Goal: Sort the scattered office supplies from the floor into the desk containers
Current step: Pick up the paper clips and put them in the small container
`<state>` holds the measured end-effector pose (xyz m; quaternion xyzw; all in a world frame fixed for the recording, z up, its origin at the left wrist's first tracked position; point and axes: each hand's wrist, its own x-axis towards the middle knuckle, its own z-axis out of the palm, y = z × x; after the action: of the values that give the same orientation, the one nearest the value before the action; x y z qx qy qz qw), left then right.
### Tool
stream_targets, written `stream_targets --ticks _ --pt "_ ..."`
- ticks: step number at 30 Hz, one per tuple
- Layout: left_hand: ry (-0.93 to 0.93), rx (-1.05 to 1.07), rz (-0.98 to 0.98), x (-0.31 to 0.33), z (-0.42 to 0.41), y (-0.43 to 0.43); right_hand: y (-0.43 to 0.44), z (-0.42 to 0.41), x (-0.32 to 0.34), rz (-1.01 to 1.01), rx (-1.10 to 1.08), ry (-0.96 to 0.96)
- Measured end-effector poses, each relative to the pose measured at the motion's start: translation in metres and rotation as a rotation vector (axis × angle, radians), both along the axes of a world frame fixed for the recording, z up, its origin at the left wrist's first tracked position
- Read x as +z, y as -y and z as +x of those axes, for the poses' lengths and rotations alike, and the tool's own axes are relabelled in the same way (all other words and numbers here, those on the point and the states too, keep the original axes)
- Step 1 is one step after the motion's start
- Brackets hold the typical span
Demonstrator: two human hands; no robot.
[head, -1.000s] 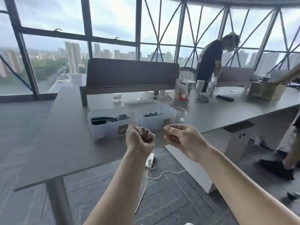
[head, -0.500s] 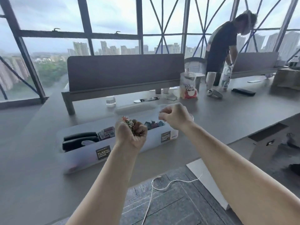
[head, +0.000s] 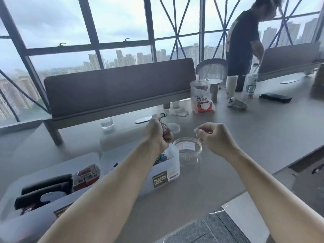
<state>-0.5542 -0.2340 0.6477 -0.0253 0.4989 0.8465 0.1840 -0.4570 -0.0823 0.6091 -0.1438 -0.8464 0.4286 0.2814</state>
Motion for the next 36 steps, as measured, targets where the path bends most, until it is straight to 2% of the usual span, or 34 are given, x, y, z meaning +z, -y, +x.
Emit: stream_targets --ticks 2,7,13,16,21,26,31,36 --pt "-0.008 0.005 -0.062 0.000 -0.011 -0.018 -0.012 0.001 -0.017 0.011 0.017 0.024" --pt "-0.012 -0.038 -0.075 -0.006 -0.017 -0.042 -0.022 -0.009 -0.052 0.174 0.237 0.260" --pt "-0.073 -0.076 -0.167 -0.013 0.005 -0.068 -0.035 0.015 -0.046 0.224 0.236 0.242" --pt "-0.196 -0.129 -0.305 -0.022 0.026 -0.082 -0.043 0.032 -0.046 0.228 0.230 0.253" --pt "-0.632 -0.080 -0.648 -0.046 0.038 -0.092 -0.053 0.044 -0.046 0.158 0.232 0.255" --pt "-0.845 -0.028 -0.844 -0.051 0.046 -0.093 -0.051 0.044 -0.046 0.145 0.246 0.223" --pt "-0.932 0.007 -0.955 -0.056 0.045 -0.092 -0.050 0.043 -0.048 0.139 0.243 0.203" --pt "-0.974 -0.047 -1.016 -0.057 0.040 -0.089 -0.055 0.038 -0.052 0.139 0.260 0.194"
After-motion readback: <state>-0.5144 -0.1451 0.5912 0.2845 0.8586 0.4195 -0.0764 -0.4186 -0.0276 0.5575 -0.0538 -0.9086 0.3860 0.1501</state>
